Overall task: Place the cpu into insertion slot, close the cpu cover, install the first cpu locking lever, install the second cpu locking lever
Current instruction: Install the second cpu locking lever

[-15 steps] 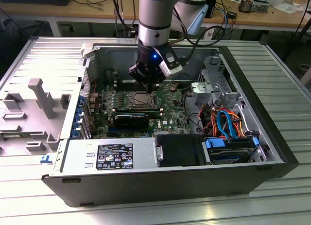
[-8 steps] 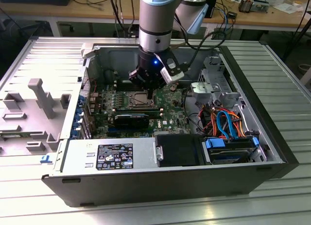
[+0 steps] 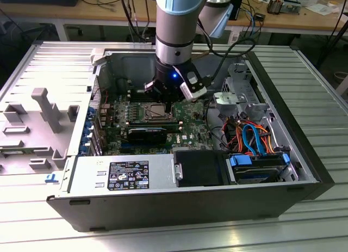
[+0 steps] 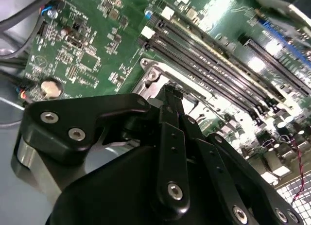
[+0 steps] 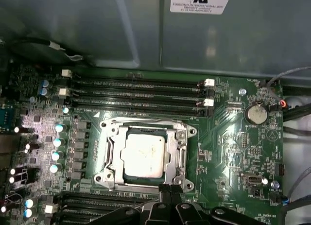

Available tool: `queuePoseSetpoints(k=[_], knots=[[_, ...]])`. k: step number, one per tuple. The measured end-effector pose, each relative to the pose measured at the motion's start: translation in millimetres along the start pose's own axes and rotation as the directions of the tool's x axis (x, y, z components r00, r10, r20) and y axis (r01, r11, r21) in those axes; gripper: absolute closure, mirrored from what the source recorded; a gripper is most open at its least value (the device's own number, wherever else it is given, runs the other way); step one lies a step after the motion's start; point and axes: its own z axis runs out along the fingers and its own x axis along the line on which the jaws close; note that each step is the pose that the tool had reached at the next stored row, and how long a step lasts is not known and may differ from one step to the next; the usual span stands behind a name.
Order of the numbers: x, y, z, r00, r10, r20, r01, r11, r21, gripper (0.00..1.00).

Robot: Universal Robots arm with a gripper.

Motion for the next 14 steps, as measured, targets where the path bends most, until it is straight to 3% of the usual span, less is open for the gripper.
queuePoseSetpoints(k=[1, 4, 7, 11, 12, 14], knots=[[0.3, -3.9, -0.4, 1.0000, 0.000, 0.0022, 0.000, 0.9996, -0.0295, 0.89], [1.0, -13.1, -1.4, 1.0000, -0.001, 0.0076, 0.002, 0.9951, -0.0993, 0.89], [1.5, -20.2, -2.2, 1.0000, -0.001, 0.0084, 0.002, 0.9936, -0.1131, 0.89], [2.0, -27.9, -2.9, 0.9999, -0.001, 0.0120, 0.003, 0.9872, -0.1592, 0.89], [2.3, -30.7, -3.1, 0.9999, -0.001, 0.0124, 0.003, 0.9864, -0.1641, 0.89], [2.5, -32.7, -3.3, 0.9999, -0.001, 0.0123, 0.003, 0.9864, -0.1642, 0.89]])
